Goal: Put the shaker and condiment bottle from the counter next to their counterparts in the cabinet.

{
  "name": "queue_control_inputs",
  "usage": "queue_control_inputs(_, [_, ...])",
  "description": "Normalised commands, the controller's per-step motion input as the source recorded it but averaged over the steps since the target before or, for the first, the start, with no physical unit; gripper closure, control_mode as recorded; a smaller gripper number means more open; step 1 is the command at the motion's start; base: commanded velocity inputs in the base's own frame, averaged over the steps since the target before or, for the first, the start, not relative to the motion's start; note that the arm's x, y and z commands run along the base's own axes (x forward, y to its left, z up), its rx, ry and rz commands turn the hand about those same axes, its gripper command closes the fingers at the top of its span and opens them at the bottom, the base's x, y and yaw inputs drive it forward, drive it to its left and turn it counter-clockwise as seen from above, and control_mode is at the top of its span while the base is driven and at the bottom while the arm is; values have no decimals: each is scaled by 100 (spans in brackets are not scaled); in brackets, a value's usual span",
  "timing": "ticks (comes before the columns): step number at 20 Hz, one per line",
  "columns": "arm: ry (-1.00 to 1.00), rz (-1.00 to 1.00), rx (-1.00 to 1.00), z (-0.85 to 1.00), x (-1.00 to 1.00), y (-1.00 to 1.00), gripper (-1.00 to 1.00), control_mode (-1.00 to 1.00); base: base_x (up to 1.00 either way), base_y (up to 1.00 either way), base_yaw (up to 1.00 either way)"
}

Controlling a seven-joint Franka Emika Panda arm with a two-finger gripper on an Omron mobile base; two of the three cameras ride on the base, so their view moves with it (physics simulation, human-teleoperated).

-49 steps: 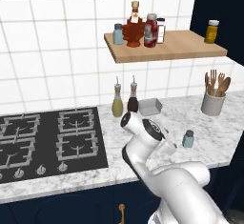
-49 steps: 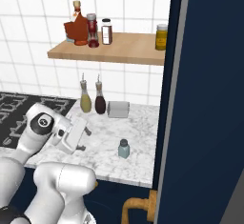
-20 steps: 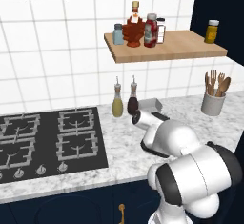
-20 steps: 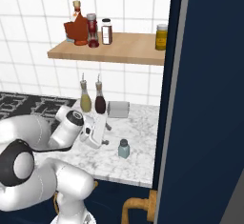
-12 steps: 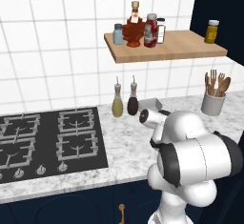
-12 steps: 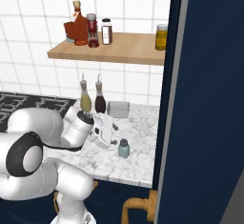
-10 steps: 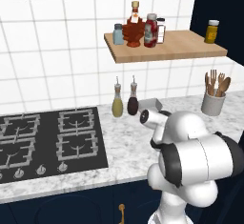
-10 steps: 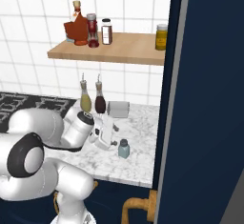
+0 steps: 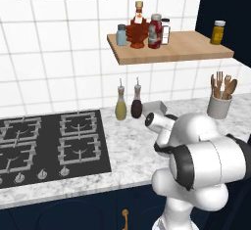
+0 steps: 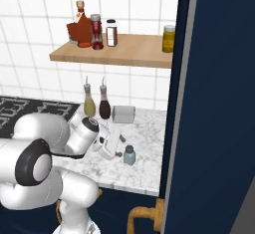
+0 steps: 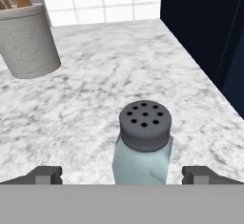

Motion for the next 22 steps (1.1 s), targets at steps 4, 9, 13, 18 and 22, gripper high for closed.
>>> queue_control_inputs(4, [0, -3, 0, -9, -4, 0, -100, -100, 0, 0, 0])
queue_control_inputs(9, [0, -11, 0, -13, -9, 0, -100, -100, 0, 0, 0])
queue_control_inputs(13, [0, -4, 0, 0, -1, 0, -100, -100, 0, 0, 0])
queue_control_inputs(18, [0, -5, 0, -13, -2, -4, -100, -100, 0, 0, 0])
queue_control_inputs(22, [0, -7, 0, -2, -1, 0, -100, -100, 0, 0, 0])
